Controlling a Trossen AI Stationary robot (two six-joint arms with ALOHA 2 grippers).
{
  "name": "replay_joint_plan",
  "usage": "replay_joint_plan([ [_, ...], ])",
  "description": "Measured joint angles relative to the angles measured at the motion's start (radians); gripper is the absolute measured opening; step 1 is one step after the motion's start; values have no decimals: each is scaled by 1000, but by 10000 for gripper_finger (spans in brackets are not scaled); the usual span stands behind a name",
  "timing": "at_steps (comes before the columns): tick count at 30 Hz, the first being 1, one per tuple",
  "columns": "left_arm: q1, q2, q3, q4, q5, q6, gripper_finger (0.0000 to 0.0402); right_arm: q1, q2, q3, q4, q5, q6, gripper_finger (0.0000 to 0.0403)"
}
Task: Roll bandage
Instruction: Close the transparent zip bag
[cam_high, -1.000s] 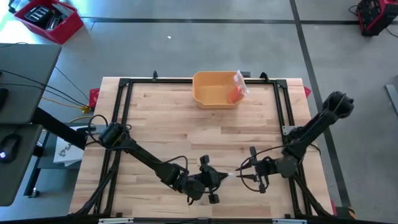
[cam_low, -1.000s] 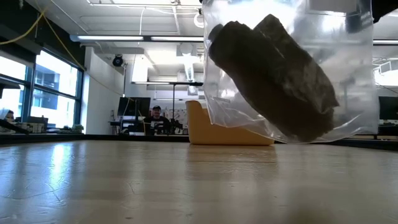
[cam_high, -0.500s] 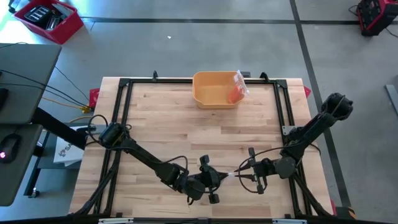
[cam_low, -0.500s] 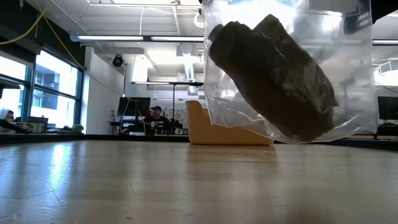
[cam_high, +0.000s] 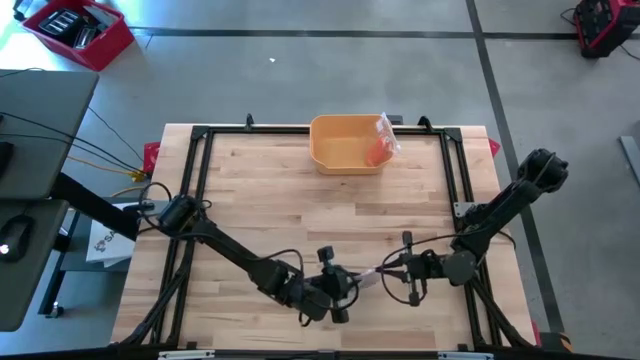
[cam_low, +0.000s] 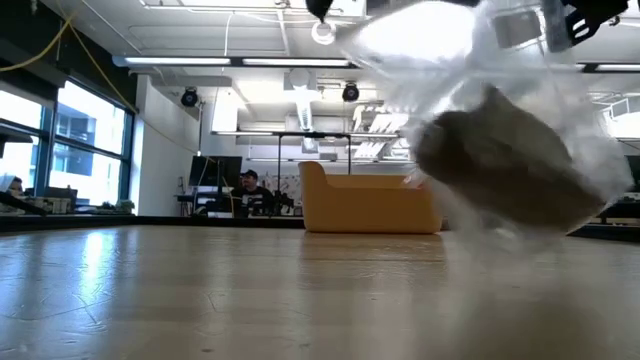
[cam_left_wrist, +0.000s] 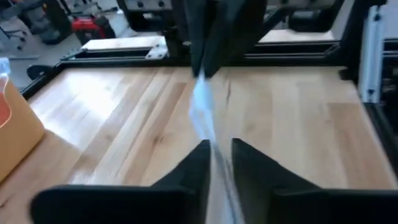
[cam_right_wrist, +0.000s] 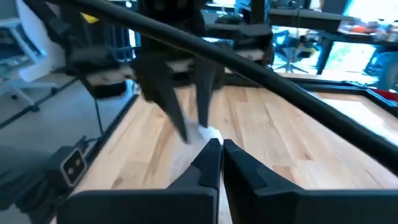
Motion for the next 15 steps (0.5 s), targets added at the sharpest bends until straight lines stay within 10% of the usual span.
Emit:
replay_joint_plan([
  [8,30,11,0,72,4,4,159,-1,0,117,-250,8,18,1],
  [15,41,31,2,174,-6,73,160,-1,0,170,-323,13,20,0],
])
